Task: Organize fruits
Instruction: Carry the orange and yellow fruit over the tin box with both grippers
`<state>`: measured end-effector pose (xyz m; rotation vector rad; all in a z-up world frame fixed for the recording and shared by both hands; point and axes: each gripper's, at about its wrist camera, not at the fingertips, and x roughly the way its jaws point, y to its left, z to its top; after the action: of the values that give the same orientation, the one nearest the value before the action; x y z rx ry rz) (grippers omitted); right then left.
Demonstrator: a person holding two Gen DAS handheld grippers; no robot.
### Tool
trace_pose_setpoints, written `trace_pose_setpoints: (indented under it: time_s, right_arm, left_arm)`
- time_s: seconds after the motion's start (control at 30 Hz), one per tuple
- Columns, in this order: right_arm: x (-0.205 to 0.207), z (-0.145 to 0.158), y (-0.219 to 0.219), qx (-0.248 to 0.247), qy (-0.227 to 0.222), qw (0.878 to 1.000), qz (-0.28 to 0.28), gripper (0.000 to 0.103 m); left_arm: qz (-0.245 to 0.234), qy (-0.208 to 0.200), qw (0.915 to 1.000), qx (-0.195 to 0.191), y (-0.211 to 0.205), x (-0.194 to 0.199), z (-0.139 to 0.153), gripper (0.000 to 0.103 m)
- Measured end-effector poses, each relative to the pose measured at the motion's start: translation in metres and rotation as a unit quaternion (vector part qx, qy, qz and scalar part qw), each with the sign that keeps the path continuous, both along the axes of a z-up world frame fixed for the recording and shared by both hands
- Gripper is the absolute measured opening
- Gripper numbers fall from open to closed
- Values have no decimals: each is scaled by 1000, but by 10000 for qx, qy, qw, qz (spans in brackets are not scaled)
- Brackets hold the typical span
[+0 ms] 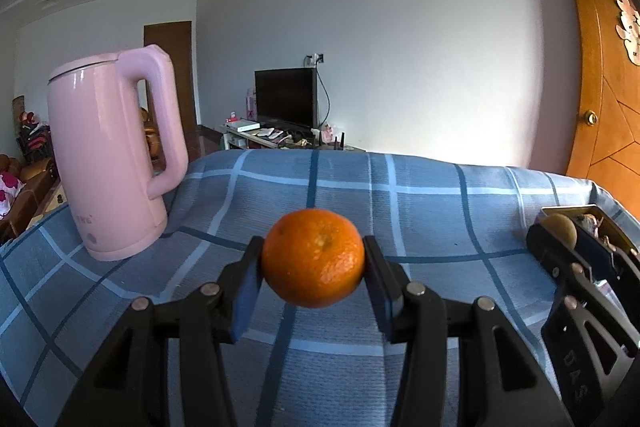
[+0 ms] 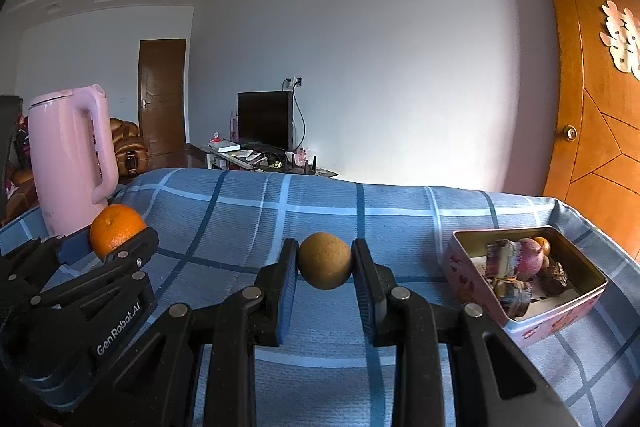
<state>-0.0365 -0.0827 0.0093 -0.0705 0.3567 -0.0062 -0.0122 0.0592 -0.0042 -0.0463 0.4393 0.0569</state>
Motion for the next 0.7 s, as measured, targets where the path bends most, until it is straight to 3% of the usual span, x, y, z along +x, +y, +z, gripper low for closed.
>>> trace_pose_setpoints:
  time_s: [0.7]
  right_arm:
    - [-16, 2, -34, -127, -78, 9998, -137, 29]
  left_arm:
    - [-205, 79, 9998, 31, -37, -7, -1, 50]
